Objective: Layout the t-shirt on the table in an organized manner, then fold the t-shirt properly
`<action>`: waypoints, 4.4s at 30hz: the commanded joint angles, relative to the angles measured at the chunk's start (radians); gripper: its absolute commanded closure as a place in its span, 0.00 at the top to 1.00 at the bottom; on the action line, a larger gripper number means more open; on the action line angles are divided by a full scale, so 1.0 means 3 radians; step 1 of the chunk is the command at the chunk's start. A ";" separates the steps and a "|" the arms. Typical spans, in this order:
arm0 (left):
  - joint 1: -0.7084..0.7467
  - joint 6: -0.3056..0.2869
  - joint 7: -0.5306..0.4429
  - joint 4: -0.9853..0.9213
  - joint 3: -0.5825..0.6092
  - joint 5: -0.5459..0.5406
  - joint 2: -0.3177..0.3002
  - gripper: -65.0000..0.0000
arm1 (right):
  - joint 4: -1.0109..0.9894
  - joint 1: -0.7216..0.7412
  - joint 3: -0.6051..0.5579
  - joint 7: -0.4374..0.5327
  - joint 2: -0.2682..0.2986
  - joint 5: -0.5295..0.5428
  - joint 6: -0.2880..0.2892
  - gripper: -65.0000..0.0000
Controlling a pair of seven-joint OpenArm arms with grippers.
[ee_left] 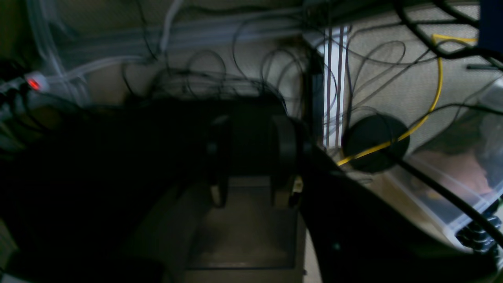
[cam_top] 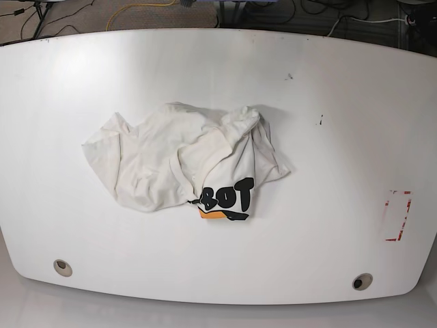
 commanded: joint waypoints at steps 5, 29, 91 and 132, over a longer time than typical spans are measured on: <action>0.0462 -0.0005 -0.0052 0.0693 0.0018 -0.0328 -0.0032 0.22 | 0.0360 -0.0325 0.0001 0.0016 0.0002 0.0016 0.0010 0.30; 0.1807 -0.0005 0.0102 0.3337 -0.0034 -0.0942 -0.0451 0.22 | 0.2334 -0.1317 0.0001 0.0011 0.0002 0.0016 -0.0010 0.30; 0.0068 -0.0005 0.0849 0.3680 0.0079 -0.1310 -0.0717 0.54 | 0.1740 0.2350 0.0559 -0.1672 0.0253 -0.0020 0.0020 0.63; 0.0063 -0.0005 0.0854 0.3655 0.0089 -0.1305 -0.0717 0.54 | -0.0045 0.3736 0.0595 -0.1554 0.0580 0.0016 0.0307 0.62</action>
